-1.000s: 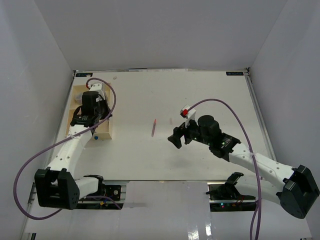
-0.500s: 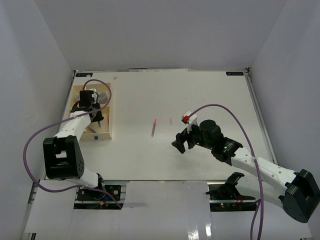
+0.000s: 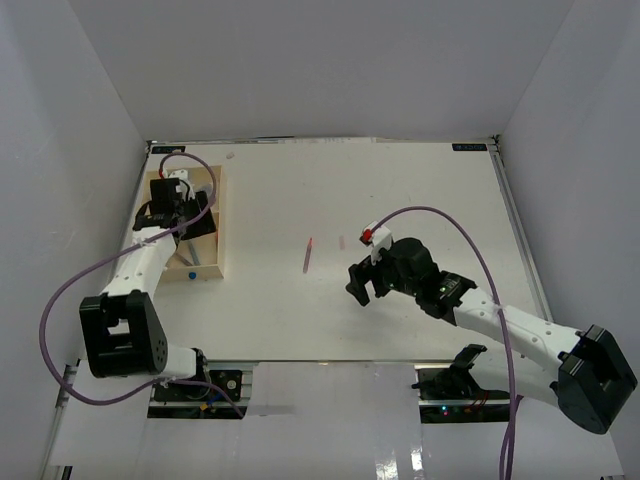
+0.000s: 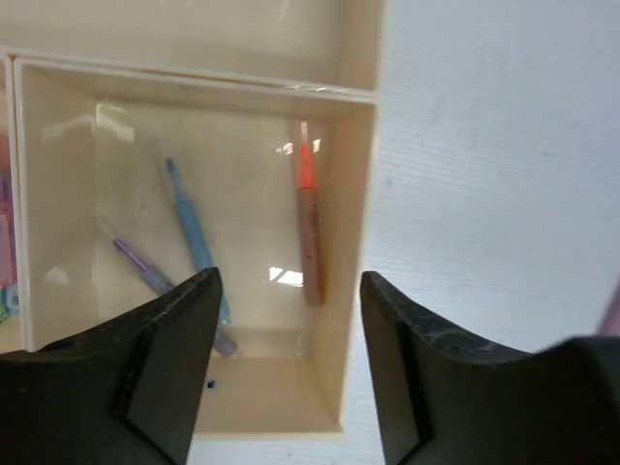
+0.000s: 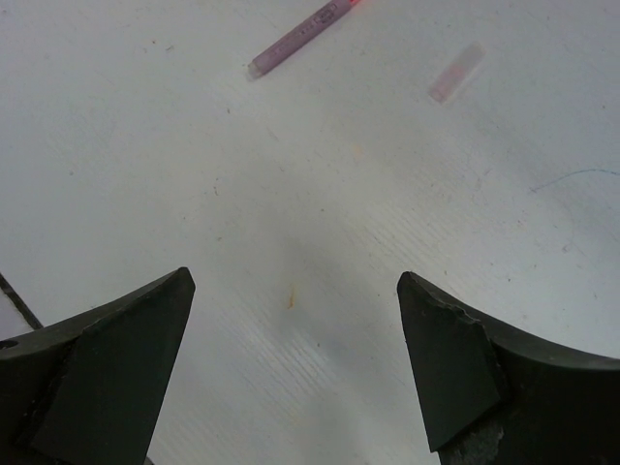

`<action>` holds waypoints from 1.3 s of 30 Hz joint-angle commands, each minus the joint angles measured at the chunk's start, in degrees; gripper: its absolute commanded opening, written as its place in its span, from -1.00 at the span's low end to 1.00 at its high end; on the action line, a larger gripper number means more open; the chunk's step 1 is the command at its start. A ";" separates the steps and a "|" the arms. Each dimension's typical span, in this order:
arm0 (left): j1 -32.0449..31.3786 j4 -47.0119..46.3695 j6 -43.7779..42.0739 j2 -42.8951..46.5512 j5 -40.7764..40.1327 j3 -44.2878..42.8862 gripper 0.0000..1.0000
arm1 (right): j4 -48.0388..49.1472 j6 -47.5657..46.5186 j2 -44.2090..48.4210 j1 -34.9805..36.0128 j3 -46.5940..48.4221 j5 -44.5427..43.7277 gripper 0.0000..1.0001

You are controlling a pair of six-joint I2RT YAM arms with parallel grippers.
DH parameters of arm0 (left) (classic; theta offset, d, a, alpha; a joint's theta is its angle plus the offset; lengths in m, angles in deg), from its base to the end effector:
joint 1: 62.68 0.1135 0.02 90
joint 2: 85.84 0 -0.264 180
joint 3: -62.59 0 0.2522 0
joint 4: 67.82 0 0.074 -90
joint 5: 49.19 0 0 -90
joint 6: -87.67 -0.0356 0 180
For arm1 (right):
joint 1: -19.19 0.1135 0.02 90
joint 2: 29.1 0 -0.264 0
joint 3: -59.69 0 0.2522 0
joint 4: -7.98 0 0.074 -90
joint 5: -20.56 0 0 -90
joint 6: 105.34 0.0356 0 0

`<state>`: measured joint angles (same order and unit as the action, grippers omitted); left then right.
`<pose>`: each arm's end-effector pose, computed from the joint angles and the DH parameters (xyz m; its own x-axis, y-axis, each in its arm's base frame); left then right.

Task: Sort the stationery into containers
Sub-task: Place the pen in the storage box, then pick up the pen from the center of the board.

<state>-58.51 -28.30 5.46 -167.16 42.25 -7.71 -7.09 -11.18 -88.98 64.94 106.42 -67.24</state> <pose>0.2966 0.0207 0.2417 -0.7552 -0.1909 -0.6270 -0.1606 0.9814 -0.1054 0.1593 0.1655 0.2327 -0.3827 -0.2890 -0.8775 -0.7135 0.6958 0.0820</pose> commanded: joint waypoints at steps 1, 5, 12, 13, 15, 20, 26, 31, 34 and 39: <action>-0.38 -0.79 3.80 7.04 9.18 -2.97 0.46 | -0.55 1.98 -0.68 -0.23 3.50 -4.03 0.85; -1.09 -0.80 6.44 9.42 13.15 -3.58 0.60 | -0.81 4.71 -3.13 -0.23 5.52 -5.27 0.93; -1.09 -6.85 8.99 15.82 14.83 -0.35 0.96 | -1.24 11.82 -15.15 2.40 14.37 -9.99 0.91; -1.09 -8.69 9.00 16.71 14.39 0.71 0.96 | -2.03 12.35 -16.92 3.89 16.14 -11.24 0.91; -1.09 -10.63 9.08 19.25 14.04 4.21 0.96 | -3.70 14.02 -22.44 5.21 21.14 -14.83 0.90; -1.09 -15.82 9.70 21.90 16.76 9.68 0.96 | -5.47 18.15 -34.40 8.29 29.68 -20.38 0.82; -1.09 -16.88 9.61 22.08 18.34 11.44 0.96 | -7.75 20.53 -45.66 11.10 38.56 -25.13 0.61; -1.09 -16.71 10.14 21.73 19.83 11.44 0.96 | -8.89 21.41 -50.07 12.51 41.29 -26.89 0.45; -1.09 -17.06 10.31 22.25 20.54 11.53 0.96 | -8.63 22.73 -51.21 12.78 40.42 -27.68 0.33; -1.09 -17.58 10.58 22.26 21.33 11.80 0.96 | -7.67 23.52 -52.36 12.95 38.84 -29.18 0.12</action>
<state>-59.48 -44.26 15.60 -146.24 61.74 4.12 -15.81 10.41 -140.60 77.77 145.17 -93.23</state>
